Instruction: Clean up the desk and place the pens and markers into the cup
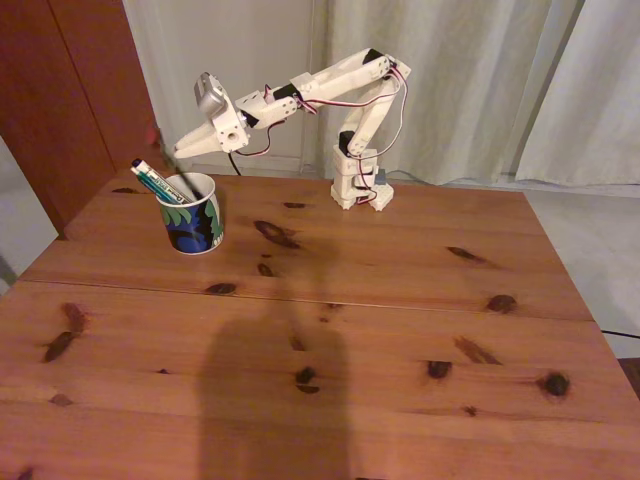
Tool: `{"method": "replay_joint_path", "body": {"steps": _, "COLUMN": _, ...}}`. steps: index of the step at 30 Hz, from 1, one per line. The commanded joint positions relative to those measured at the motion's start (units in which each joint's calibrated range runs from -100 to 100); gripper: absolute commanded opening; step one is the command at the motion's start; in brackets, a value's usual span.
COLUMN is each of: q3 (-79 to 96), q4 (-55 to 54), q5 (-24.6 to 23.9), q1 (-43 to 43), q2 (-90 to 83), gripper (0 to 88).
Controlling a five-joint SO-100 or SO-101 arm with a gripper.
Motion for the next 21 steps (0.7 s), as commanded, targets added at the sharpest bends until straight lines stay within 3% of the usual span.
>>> {"method": "replay_joint_path", "body": {"steps": 1, "q3": -3.1, "q4": -1.5, "q5": 1.4, "q1": -0.5, "q2": -0.3, "gripper": 16.1}}
{"method": "replay_joint_path", "body": {"steps": 11, "q3": 3.0, "q4": -1.0, "q5": 1.6, "q1": -4.3, "q2": -3.6, "gripper": 16.2}}
{"method": "replay_joint_path", "body": {"steps": 21, "q3": 27.2, "q4": -1.0, "q5": 1.6, "q1": -17.6, "q2": -29.1, "gripper": 16.6}}
